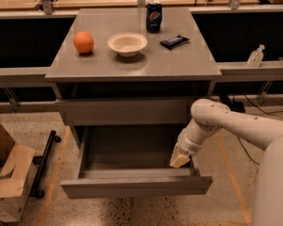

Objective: Close middle drawer

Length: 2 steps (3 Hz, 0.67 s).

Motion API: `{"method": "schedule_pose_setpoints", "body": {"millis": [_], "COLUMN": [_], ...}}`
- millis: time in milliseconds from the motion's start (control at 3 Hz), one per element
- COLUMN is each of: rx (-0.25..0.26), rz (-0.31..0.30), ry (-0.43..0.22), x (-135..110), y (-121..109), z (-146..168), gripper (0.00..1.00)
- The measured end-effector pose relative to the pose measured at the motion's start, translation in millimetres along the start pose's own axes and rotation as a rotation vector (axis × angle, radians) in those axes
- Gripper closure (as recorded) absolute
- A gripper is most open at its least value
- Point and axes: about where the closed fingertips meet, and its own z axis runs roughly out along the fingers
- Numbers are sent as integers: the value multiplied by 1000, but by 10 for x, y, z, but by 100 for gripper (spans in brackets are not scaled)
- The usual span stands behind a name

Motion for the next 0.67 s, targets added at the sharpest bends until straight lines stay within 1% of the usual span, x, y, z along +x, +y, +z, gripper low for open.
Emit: {"method": "schedule_pose_setpoints", "body": {"millis": [333,667], "rx": [-75,-130], "rz": [60,154], "ry": [2,-1], "x": [113,312], "y": [177,438], "z": [150,240], "gripper": [100,100]}}
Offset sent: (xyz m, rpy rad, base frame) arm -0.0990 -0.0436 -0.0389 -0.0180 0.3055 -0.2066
